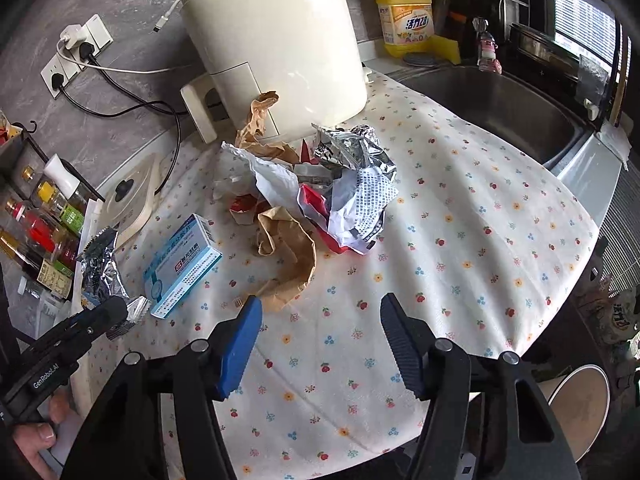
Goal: Collect trash
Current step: 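Grasp the silver snack bag with the left gripper, then carry the silver snack bag to the white bin and open the left gripper, then move the left gripper back to the blue-white medicine box, then grasp the blue-white medicine box with the left gripper, then carry the medicine box to the bin while the right gripper carries crumpled paper there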
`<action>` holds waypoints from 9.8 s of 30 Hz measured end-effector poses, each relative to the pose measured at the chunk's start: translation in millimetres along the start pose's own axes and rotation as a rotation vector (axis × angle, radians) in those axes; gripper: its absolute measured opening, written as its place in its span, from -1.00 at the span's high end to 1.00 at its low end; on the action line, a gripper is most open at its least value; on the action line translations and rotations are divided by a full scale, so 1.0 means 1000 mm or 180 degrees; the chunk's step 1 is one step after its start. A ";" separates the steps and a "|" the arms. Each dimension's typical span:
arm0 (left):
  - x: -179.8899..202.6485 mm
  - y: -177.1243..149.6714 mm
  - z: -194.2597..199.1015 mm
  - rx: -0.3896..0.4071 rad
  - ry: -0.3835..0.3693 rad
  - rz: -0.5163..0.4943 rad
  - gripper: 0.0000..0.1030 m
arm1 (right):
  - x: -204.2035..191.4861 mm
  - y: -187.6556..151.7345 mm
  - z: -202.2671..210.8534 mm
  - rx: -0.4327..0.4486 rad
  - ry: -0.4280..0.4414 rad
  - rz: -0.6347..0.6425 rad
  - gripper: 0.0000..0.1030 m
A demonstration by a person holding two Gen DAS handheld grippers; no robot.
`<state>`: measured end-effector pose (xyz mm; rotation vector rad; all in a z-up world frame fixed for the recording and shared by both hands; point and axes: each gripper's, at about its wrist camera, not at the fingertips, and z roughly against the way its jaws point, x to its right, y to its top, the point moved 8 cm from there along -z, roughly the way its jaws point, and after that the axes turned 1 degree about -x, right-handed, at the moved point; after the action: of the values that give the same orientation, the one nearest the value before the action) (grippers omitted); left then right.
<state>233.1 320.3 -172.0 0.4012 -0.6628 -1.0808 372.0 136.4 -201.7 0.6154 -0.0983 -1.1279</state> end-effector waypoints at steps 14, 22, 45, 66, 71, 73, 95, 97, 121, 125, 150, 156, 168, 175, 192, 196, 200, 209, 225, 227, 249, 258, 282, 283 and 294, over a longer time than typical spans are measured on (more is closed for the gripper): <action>-0.037 0.003 0.020 0.0068 0.0207 0.0132 0.39 | -0.015 0.006 -0.039 -0.0196 0.0445 -0.0087 0.93; 0.020 0.007 0.001 0.0015 -0.0104 -0.0142 0.39 | 0.006 -0.002 0.023 0.0089 0.0535 -0.0165 0.95; 0.324 -0.076 -0.034 -0.0293 -0.0970 -0.1045 0.39 | 0.302 -0.122 0.185 0.0490 -0.0395 -0.1206 0.94; 0.498 -0.216 -0.085 -0.0849 -0.1101 -0.1333 0.39 | 0.488 -0.246 0.182 -0.0034 -0.0585 -0.1647 0.01; 0.506 -0.235 -0.103 -0.0988 -0.1082 -0.1397 0.39 | 0.505 -0.260 0.185 -0.0024 -0.0628 -0.1750 -0.08; 0.510 -0.243 -0.111 -0.1061 -0.1081 -0.1433 0.39 | 0.512 -0.268 0.192 -0.0015 -0.0699 -0.1817 -0.08; 0.567 -0.278 -0.123 -0.1330 -0.1500 -0.1786 -0.61 | 0.555 -0.327 0.271 0.0309 -0.1233 -0.2465 -0.60; 0.557 -0.266 -0.118 -0.1258 -0.1437 -0.1753 -0.63 | 0.549 -0.318 0.270 0.0352 -0.1205 -0.2448 -0.66; 0.306 -0.095 -0.026 -0.0116 -0.0373 -0.0781 -0.88 | 0.340 -0.135 0.197 0.0568 -0.0485 -0.1168 -0.85; 0.254 -0.072 -0.014 0.0031 -0.0206 -0.0554 -0.88 | 0.302 -0.116 0.184 0.0543 -0.0380 -0.0990 -0.85; 0.020 0.016 -0.008 0.0310 0.0146 -0.0169 -0.88 | 0.101 -0.019 0.082 0.0497 0.0035 -0.0581 -0.65; -0.001 0.026 -0.028 0.0205 0.0153 -0.0194 -0.88 | 0.080 -0.004 0.065 0.0471 0.0064 -0.0603 -0.65; -0.011 0.043 -0.090 -0.0081 -0.0016 -0.0203 -0.88 | 0.081 0.002 0.054 0.0405 -0.0085 -0.0732 -0.67; -0.015 0.032 -0.105 -0.0180 -0.0004 -0.0148 -0.88 | 0.074 0.010 0.039 0.0320 -0.0082 -0.0640 -0.73; -0.028 0.008 -0.073 -0.0180 0.0246 -0.0125 -0.30 | 0.037 0.056 -0.024 0.0115 0.0140 -0.0448 -0.64; -0.037 0.010 -0.056 -0.0072 0.0284 -0.0046 -0.29 | 0.037 0.065 -0.037 0.0082 0.0166 -0.0463 -0.64; -0.046 0.008 -0.043 -0.0005 0.0334 0.0056 -0.29 | 0.032 0.067 -0.051 -0.0024 0.0164 -0.0400 -0.70; -0.051 -0.001 -0.025 0.0093 0.0393 0.0154 -0.29 | 0.026 0.060 -0.065 -0.0194 0.0203 -0.0256 0.12; 0.019 0.009 -0.008 0.0277 0.0178 -0.0067 -0.29 | 0.041 0.013 0.019 0.0000 0.0525 -0.0165 0.17; 0.037 0.008 -0.010 0.0270 0.0117 -0.0144 -0.29 | 0.057 0.009 0.031 0.0044 0.0487 -0.0235 0.17; 0.282 -0.040 -0.060 -0.0111 -0.0699 -0.1114 -0.29 | 0.286 -0.077 0.151 0.0418 -0.0212 -0.1252 0.13; 0.365 -0.080 -0.076 -0.0340 -0.0955 -0.1486 -0.29 | 0.360 -0.135 0.177 0.0413 -0.0442 -0.1700 0.11; 0.509 -0.214 -0.126 -0.1032 -0.1347 -0.2065 -0.29 | 0.485 -0.264 0.240 0.0373 -0.0969 -0.2486 -0.61; 0.513 -0.222 -0.129 -0.1071 -0.1356 -0.2086 -0.29 | 0.488 -0.268 0.241 0.0367 -0.0981 -0.2498 -0.61; 0.547 -0.276 -0.158 -0.1413 -0.1556 -0.2063 -0.54 | 0.512 -0.306 0.259 0.0262 -0.1166 -0.2600 -0.61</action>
<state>321.2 -294.3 -292.8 -0.0577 -0.7093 -1.9330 252.1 -500.4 -258.1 0.5220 -0.2195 -2.0331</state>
